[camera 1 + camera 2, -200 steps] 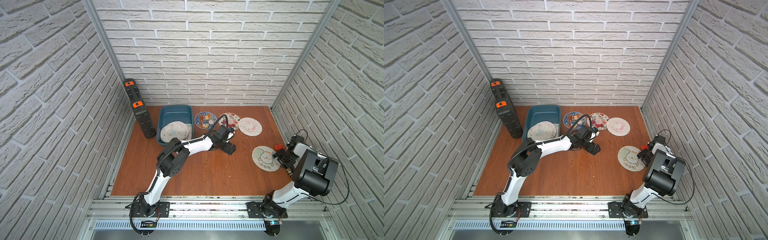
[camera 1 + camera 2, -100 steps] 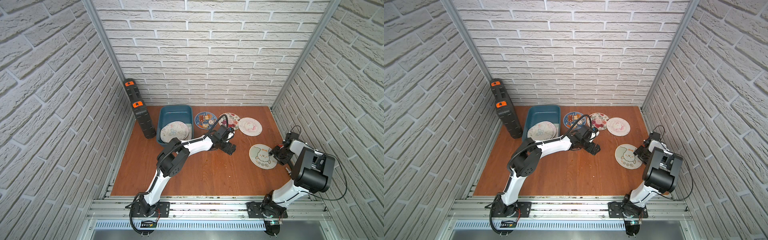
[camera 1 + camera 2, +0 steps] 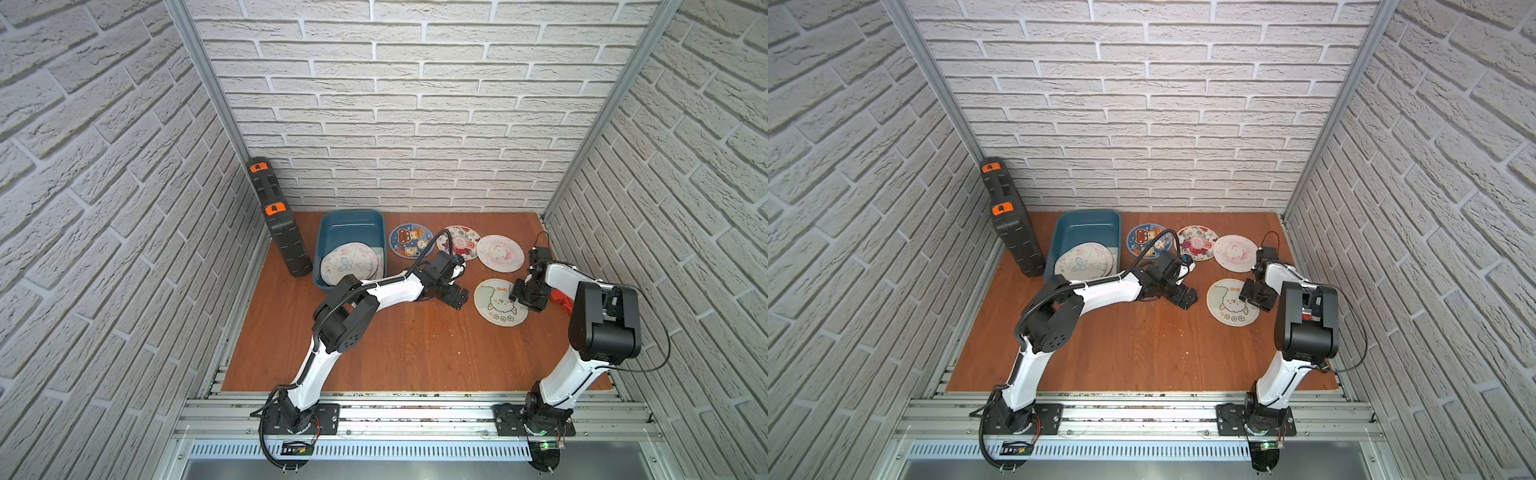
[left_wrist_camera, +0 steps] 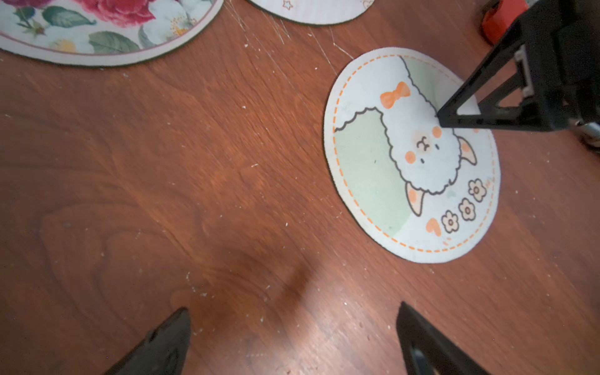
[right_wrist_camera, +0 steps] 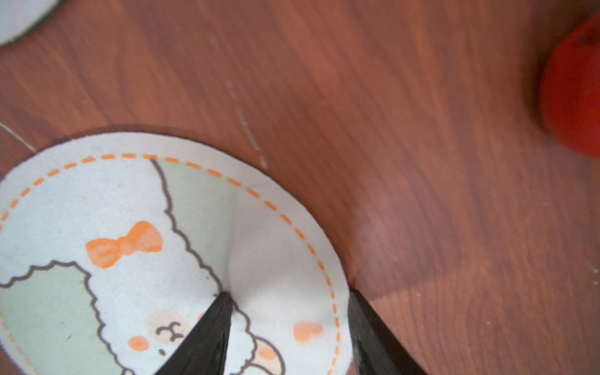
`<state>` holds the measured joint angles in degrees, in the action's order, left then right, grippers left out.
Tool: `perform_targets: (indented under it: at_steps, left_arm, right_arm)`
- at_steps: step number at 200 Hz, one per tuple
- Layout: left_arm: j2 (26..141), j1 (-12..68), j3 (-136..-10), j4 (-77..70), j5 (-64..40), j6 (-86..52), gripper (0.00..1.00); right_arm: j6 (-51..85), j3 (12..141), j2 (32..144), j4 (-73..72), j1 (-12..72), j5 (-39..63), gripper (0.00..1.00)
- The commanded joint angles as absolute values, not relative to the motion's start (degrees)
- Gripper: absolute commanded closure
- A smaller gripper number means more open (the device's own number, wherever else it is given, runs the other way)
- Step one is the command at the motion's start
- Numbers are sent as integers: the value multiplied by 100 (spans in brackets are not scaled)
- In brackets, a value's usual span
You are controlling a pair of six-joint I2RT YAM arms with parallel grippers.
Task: Put the coasters into the storage box
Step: Pick up the coaster from the center of the board.
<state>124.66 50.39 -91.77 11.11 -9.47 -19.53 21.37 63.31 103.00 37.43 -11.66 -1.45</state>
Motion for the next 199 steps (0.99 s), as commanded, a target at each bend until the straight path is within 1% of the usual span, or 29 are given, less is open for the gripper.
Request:
perform_targets:
  at_steps: [1,46,67,87,111,129,134,173,199]
  left_arm:
    - [12522,5004,-9158,861,-929,-2012,2]
    - [12633,4999,-9228,870,-934,-2093,2]
    - [12681,4993,-9255,871,-962,-2143,2]
    - [12680,4994,-9245,879,-964,-2140,2]
    - [12635,4999,-9189,885,-944,-2126,2]
    - [12583,4994,-9113,816,-956,-2116,2]
    - [12560,4994,-9074,784,-956,-2106,2]
    - [12226,4993,-8506,272,-950,-2000,2]
    - [11866,4993,-7949,-361,-1019,-1970,2]
  right_arm:
    - [2044,6442,10712,3878,-717,277,43]
    - [2061,6780,10935,4041,-174,246,45]
    - [2099,6836,10921,4087,-59,192,48]
    - [2165,6825,10852,4119,-35,94,53]
    - [2219,6796,10667,4138,-35,44,70]
    - [2246,6782,10480,4157,-35,121,89]
    - [2250,6785,10423,4164,-35,169,93]
    - [2298,6828,9983,4224,-2,526,94]
    - [2357,6855,9687,4189,35,813,94]
